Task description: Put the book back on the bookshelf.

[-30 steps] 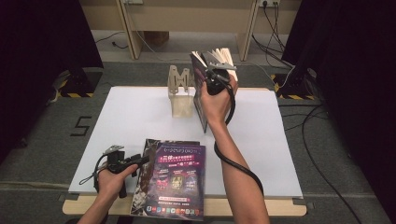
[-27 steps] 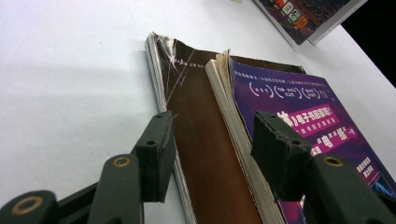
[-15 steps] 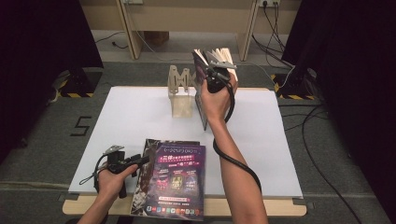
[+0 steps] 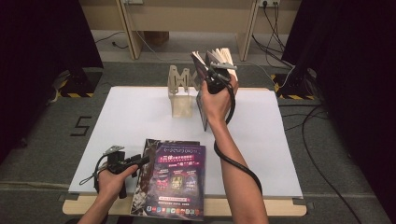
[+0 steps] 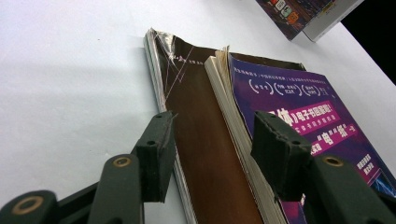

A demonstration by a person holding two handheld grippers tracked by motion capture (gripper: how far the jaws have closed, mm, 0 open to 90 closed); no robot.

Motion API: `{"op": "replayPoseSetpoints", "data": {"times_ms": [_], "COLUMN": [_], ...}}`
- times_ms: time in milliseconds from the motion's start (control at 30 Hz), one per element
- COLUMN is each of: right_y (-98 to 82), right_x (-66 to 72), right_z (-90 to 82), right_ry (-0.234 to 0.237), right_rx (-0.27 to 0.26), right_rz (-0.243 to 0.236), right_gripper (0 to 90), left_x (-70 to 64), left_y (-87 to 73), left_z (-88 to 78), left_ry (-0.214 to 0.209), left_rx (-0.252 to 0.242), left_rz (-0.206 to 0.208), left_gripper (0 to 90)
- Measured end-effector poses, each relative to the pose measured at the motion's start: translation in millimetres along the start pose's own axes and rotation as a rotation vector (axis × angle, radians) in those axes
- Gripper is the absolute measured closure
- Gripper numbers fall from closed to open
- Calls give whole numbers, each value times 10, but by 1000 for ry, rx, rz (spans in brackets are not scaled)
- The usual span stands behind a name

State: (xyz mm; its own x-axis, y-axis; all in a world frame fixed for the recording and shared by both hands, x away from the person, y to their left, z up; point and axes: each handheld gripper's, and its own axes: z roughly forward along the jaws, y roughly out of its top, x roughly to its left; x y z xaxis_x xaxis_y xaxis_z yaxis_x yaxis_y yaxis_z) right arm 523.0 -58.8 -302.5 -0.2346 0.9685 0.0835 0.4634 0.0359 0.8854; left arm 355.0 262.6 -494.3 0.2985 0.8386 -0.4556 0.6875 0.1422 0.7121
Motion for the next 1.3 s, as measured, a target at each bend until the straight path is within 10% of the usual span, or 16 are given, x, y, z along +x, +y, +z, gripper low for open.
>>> {"op": "replayPoseSetpoints", "data": {"times_ms": [800, 1300], "right_y": [192, 212], "right_x": [-60, 3], "right_z": [78, 146], "right_ry": [-16, -35], "right_rx": [145, 60], "right_rz": [4, 0], "right_gripper": [820, 846], "left_x": [5, 18], "left_y": [6, 15], "left_z": [-1, -7], "left_ry": [1, 4], "left_rx": [3, -3], "left_rz": [2, 7], "left_gripper": [484, 484]}}
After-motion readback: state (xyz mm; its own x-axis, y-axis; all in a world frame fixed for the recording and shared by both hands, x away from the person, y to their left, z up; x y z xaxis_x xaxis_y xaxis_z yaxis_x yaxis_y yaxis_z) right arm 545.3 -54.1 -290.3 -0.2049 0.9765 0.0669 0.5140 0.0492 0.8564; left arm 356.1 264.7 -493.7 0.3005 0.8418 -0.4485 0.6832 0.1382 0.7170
